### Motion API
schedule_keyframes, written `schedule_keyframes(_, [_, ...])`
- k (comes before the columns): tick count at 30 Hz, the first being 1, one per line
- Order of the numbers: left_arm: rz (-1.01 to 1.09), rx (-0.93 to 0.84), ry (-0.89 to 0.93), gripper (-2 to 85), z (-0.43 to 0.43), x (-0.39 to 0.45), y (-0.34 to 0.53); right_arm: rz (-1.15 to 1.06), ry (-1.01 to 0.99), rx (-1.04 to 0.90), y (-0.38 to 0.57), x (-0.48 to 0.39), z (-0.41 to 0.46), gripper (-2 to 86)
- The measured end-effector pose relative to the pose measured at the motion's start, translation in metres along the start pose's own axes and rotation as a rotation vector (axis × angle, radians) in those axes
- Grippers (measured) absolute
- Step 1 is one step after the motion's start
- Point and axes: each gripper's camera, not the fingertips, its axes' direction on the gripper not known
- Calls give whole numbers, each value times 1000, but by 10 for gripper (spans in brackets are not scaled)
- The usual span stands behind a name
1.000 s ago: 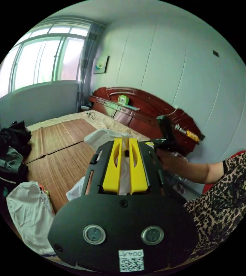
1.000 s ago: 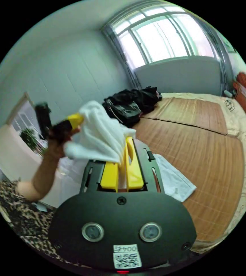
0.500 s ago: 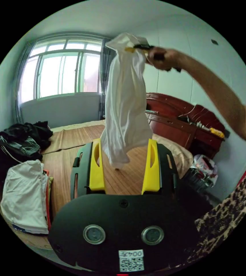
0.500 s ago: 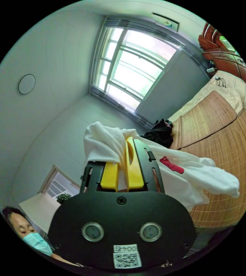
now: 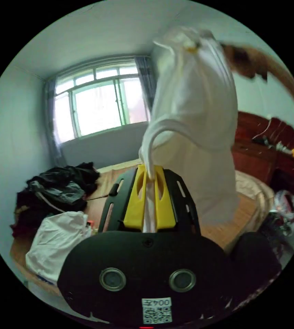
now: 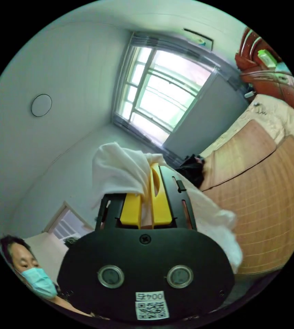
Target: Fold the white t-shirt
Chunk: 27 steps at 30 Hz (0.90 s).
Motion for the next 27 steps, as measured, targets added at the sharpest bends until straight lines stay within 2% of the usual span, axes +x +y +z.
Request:
schedule_keyframes(2, [-83,-95,159,14,18,-44,-17,-102,206,-76,-3,38,-10,50])
schedule_keyframes(6, [-206,-485,445,0,112,-112,-36,-91,460,-278,21,119,-14,93])
schedule_keyframes(9, [-209,-637,527,-2,169,-118,-31,-50,606,-345,53,168,-21,153])
schedule_keyframes(12, [-130,-764,472,-2,212,-104,-23,-69,692,-357,85,183,-28,164])
schedule_keyframes(15, [-112,-820,451,-2,244,-96,-12,-171,777,-358,116,170,-20,161])
schedule_keyframes(20, [-167,-822,464,-2,272,-105,-11,-472,647,-420,210,98,61,156])
schedule_keyframes(23, [-194,-809,464,-2,277,-116,-19,-572,590,-492,262,69,119,175])
schedule_keyframes(27, [-253,-778,507,-2,278,-132,-28,-717,648,-609,314,41,186,208])
